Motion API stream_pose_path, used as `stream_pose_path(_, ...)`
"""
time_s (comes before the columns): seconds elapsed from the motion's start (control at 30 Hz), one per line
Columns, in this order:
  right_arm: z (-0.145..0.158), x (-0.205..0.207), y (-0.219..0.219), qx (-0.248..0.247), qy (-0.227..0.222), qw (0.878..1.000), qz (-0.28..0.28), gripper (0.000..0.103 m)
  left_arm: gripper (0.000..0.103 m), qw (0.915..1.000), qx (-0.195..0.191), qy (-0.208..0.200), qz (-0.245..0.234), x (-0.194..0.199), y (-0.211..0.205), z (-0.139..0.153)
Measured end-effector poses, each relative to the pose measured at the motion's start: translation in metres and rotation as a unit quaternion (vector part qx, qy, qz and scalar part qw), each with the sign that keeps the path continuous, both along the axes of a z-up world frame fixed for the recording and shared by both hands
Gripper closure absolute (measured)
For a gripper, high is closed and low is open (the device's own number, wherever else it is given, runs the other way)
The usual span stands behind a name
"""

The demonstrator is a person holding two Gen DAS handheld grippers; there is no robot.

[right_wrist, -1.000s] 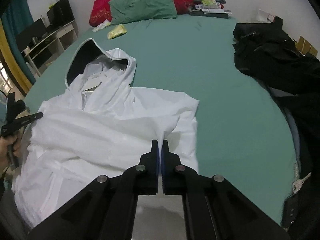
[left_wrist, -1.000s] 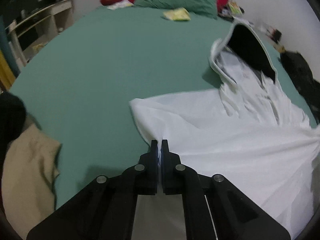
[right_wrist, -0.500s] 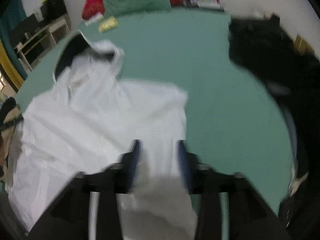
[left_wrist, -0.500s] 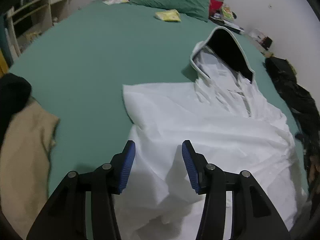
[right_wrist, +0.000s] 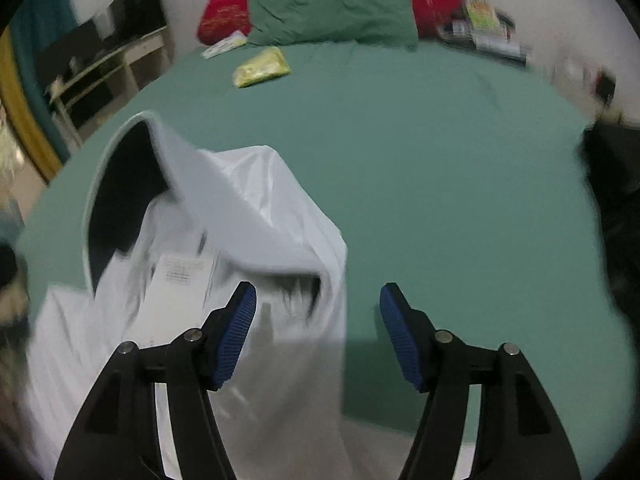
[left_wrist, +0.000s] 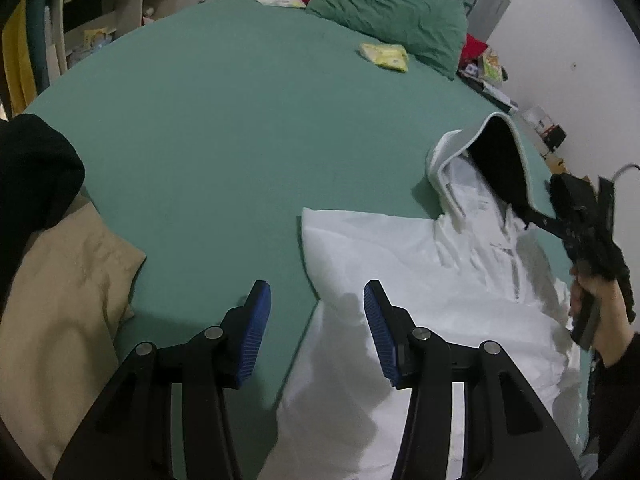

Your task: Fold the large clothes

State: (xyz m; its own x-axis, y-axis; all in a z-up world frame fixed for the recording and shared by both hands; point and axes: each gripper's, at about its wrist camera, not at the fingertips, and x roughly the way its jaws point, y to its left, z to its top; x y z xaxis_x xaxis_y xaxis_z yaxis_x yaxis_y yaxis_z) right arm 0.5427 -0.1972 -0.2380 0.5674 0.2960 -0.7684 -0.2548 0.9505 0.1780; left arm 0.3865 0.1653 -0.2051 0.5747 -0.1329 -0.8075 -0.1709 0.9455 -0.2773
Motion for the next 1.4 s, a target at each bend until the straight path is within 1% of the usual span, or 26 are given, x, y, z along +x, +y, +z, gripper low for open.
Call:
stream_pose_path(0.03, -0.008, 0.009, 0.0, 0.013, 0.012, 1.0, -0.001, 0.063, 0.052, 1.0, 0.0, 0.0, 0.0, 0.001, 0.0, -0.001)
stream_pose_path(0.07, -0.013, 0.012, 0.0, 0.011, 0.021, 1.0, -0.001, 0.099, 0.052, 1.0, 0.001, 0.001, -0.001, 0.003, 0.0, -0.002)
stream_pose_path(0.13, -0.014, 0.007, -0.002, -0.004, 0.015, 1.0, -0.002, 0.098, 0.052, 1.0, 0.006, 0.001, 0.0, 0.003, -0.001, -0.002)
stream_pose_path(0.23, -0.001, -0.021, -0.011, -0.046, -0.008, 0.999, 0.013, 0.099, 0.052, 0.9999, 0.014, -0.002, 0.002, 0.005, -0.001, 0.001)
stream_pose_path(0.33, 0.008, -0.058, -0.026, -0.104, -0.026, 0.994, 0.033, 0.099, 0.052, 0.9997, 0.02, -0.009, 0.01, 0.003, 0.003, 0.008)
stream_pose_path(0.43, -0.005, -0.083, -0.043, -0.118, 0.008, 0.991, 0.068, 0.098, 0.052, 0.9995, 0.029, -0.006, 0.013, 0.006, 0.003, 0.009)
stream_pose_path(0.53, -0.015, -0.094, -0.058, -0.098, 0.039, 0.989, 0.103, 0.092, 0.052, 0.9989, 0.046, 0.009, 0.008, 0.011, -0.002, 0.004)
stream_pose_path(0.57, -0.01, -0.098, -0.065, -0.073, 0.042, 0.99, 0.115, 0.088, 0.052, 0.9987, 0.05, 0.011, 0.008, 0.012, -0.003, 0.004)
stream_pose_path(0.63, 0.0, -0.1, -0.075, -0.052, 0.039, 0.99, 0.124, 0.076, 0.052, 0.9986, 0.052, 0.008, 0.009, 0.01, -0.005, 0.008)
stream_pose_path(0.7, 0.015, -0.098, -0.088, -0.033, 0.023, 0.991, 0.128, 0.037, 0.052, 0.9985, 0.054, 0.002, 0.009, 0.01, -0.006, 0.012)
stream_pose_path(0.77, 0.026, -0.088, -0.101, 0.001, 0.012, 0.992, 0.126, 0.023, 0.052, 0.9981, 0.061, -0.003, 0.007, 0.009, -0.005, 0.014)
stream_pose_path(0.83, 0.028, -0.07, -0.112, 0.043, 0.022, 0.992, 0.116, 0.022, 0.052, 0.9974, 0.071, -0.007, 0.007, 0.01, -0.004, 0.015)
stream_pose_path(0.87, 0.024, -0.055, -0.113, 0.069, 0.039, 0.991, 0.111, 0.021, 0.052, 0.9972, 0.074, -0.008, 0.006, 0.01, -0.003, 0.015)
stream_pose_path(0.93, 0.005, -0.029, -0.109, 0.117, 0.094, 0.983, 0.109, 0.021, 0.052, 0.9967, 0.081, -0.007, 0.007, 0.009, -0.001, 0.014)
stream_pose_path(1.03, -0.029, 0.0, -0.091, 0.159, 0.154, 0.967, 0.123, 0.02, 0.052, 0.9961, 0.088, -0.004, 0.005, 0.012, 0.003, 0.012)
stream_pose_path(1.07, -0.034, 0.004, -0.087, 0.17, 0.159, 0.964, 0.131, 0.017, 0.052, 0.996, 0.089, -0.003, 0.005, 0.013, 0.004, 0.011)
stream_pose_path(1.1, -0.033, 0.003, -0.081, 0.181, 0.143, 0.963, 0.139, 0.017, 0.052, 0.9958, 0.091, 0.0, 0.005, 0.014, 0.006, 0.01)
stream_pose_path(1.13, -0.033, 0.004, -0.076, 0.198, 0.144, 0.957, 0.153, 0.017, 0.052, 0.9958, 0.091, 0.001, 0.005, 0.015, 0.006, 0.009)
stream_pose_path(1.17, -0.035, 0.005, -0.07, 0.221, 0.158, 0.948, 0.169, 0.018, 0.052, 0.9959, 0.09, 0.002, 0.006, 0.015, 0.007, 0.009)
stream_pose_path(1.2, -0.038, 0.003, -0.062, 0.227, 0.171, 0.941, 0.184, 0.018, 0.052, 0.9962, 0.086, 0.005, 0.006, 0.015, 0.009, 0.008)
stream_pose_path(1.23, -0.041, -0.002, -0.052, 0.212, 0.176, 0.94, 0.202, 0.019, 0.052, 0.9964, 0.085, 0.006, 0.006, 0.015, 0.008, 0.007)
stream_pose_path(1.27, -0.038, -0.01, -0.042, 0.182, 0.161, 0.946, 0.216, 0.02, 0.052, 0.9966, 0.082, 0.008, 0.003, 0.015, 0.008, 0.006)
stream_pose_path(1.3, -0.035, -0.016, -0.035, 0.155, 0.147, 0.951, 0.225, 0.036, 0.052, 0.9967, 0.081, 0.009, 0.002, 0.014, 0.007, 0.006)
stream_pose_path(1.33, -0.035, -0.018, -0.03, 0.136, 0.144, 0.952, 0.231, 0.056, 0.052, 0.9967, 0.081, 0.01, 0.001, 0.014, 0.006, 0.005)
stream_pose_path(1.37, -0.036, -0.021, -0.026, 0.116, 0.147, 0.955, 0.232, 0.091, 0.052, 0.9967, 0.081, 0.011, -0.001, 0.013, 0.005, 0.006)
stream_pose_path(1.4, -0.035, -0.022, -0.023, 0.097, 0.146, 0.958, 0.229, 0.092, 0.052, 0.9967, 0.081, 0.011, -0.003, 0.013, 0.003, 0.006)
